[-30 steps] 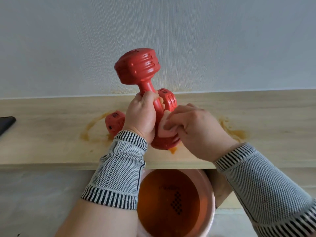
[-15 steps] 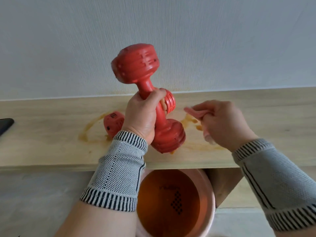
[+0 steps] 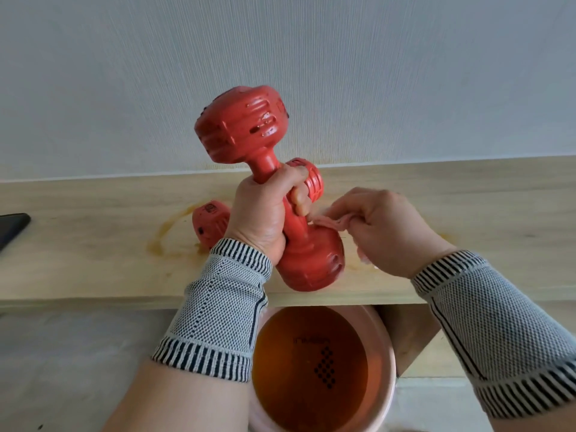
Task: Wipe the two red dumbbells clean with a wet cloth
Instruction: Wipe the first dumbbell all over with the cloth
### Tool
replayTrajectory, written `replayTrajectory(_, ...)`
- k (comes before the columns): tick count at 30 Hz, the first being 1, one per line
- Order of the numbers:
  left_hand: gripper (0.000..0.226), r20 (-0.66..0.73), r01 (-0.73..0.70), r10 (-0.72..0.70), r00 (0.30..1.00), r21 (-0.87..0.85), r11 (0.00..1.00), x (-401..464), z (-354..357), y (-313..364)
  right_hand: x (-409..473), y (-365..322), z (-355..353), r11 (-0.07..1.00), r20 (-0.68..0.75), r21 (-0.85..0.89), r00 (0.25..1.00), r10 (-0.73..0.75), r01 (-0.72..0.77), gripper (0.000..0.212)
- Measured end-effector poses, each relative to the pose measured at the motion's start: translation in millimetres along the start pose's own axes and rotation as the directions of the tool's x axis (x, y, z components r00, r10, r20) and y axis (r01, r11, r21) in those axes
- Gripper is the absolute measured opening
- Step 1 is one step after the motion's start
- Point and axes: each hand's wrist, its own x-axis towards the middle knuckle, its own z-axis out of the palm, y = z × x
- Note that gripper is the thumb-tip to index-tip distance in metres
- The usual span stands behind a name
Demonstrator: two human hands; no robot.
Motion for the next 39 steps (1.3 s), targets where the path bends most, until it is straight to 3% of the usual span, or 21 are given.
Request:
replayTrajectory(6,0.031,-0.038,-0.005,0.004,0.999,-0.025,1.0,1.2,-0.2,1.3,0.0,-14.2,-2.5,0.996,0.094,0.036,0.992,-0.081,0.078,0.035)
replayTrajectory(11,0.029,0.0,0.018,-0.018,1.0,-0.063,0.998,0.9,2.6,-1.1,2.4,-1.3,-4.1,0.999,0.074,0.012,0.996,0.052,-0.053,0.036)
replayTrajectory(14,0.033,-0.025,0.001,-0.001,1.0,-0.019,1.0,0.6,3.3,-1.9,0.2,-15.8,-9.7,0.999,0.127,0.044,0.992,-0.023,0.017,0.026)
replayTrajectory(17,0.038,-0.079,0.004,-0.008,0.997,-0.054,0.999,1.2,1.8,0.3,-2.5,-22.2,-13.2,0.996,0.182,0.058,0.98,-0.078,0.068,0.03)
replayTrajectory(20,0.037,-0.102,0.004,-0.012,0.995,-0.084,0.996,1.4,3.1,1.4,-0.4,-12.7,-11.3,0.995,0.123,0.101,0.992,-0.026,0.013,0.037)
replayTrajectory(24,0.035,-0.124,0.018,-0.023,0.992,-0.041,0.999,2.2,5.3,-0.2,1.8,-2.6,-5.0,0.998,0.092,0.018,0.994,0.059,-0.061,0.043)
replayTrajectory(28,0.015,-0.05,0.078,-0.087,0.995,-0.157,0.984,2.2,7.9,6.1,-1.3,-10.9,-7.2,0.997,0.043,-0.076,0.999,0.033,-0.03,0.037)
replayTrajectory(33,0.004,-0.123,-0.023,0.042,0.992,0.15,0.988,3.8,6.9,-2.6,-6.0,-26.2,-1.3,0.96,0.121,-0.244,0.987,-0.111,0.137,0.033)
replayTrajectory(37,0.004,-0.169,-0.025,0.048,0.984,0.135,0.991,4.0,10.5,-3.5,-1.9,-14.1,-4.7,0.978,-0.024,-0.208,1.0,-0.005,0.0,0.037)
replayTrajectory(39,0.005,-0.176,-0.039,0.063,0.982,0.133,0.99,4.8,9.4,-3.2,-2.0,-17.0,-2.5,0.98,-0.041,-0.193,0.998,-0.045,0.036,0.036)
